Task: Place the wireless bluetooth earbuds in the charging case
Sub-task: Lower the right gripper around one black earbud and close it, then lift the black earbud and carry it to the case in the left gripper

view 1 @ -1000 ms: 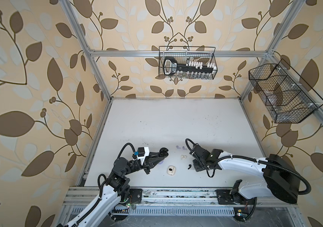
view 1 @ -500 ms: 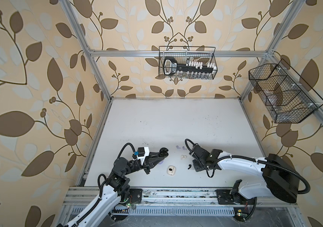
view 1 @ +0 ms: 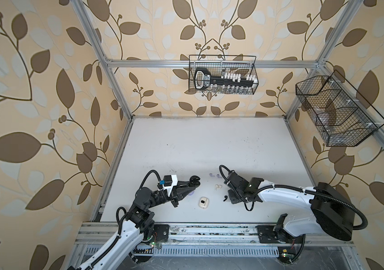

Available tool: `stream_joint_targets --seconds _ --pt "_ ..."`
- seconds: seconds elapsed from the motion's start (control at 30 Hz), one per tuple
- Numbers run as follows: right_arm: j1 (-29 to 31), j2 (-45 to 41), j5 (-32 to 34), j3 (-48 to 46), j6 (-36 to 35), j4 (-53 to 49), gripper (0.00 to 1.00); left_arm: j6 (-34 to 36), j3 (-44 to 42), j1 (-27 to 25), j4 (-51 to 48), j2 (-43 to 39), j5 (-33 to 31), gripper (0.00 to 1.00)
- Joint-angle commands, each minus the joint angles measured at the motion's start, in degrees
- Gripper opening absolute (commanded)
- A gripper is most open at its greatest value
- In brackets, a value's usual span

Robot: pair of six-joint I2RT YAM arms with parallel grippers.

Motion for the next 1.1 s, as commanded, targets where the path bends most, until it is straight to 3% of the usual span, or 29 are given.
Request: stream_joint_targets --seconds 0.0,0.33,0.57,0.83,1.07 --pt "0.4 0.9 1.1 -0.2 0.6 -2.4 0.24 0.4 0.3 -0.5 2.7 -0.4 0.3 0.0" --pt "0.8 -6.9 3.2 2.1 2.4 -5.2 0.2 0.5 0.3 -0.5 2.5 -0.6 0.2 0.0" --pt "6.7 -14.3 12.0 10.1 6.2 -5.4 0.19 0.8 0.1 -0.5 2.3 -0.9 -1.0 0.0" --pt "20.6 -13.6 21.9 20.1 5.3 8.7 0.17 2.0 -0.2 -0.5 -2.2 -4.4 -6.3 0.0" --pt "29.7 -9.3 27.8 20.8 3.1 28.2 0.15 2.1 -0.8 -0.4 -1.6 -6.5 -6.3 0.0"
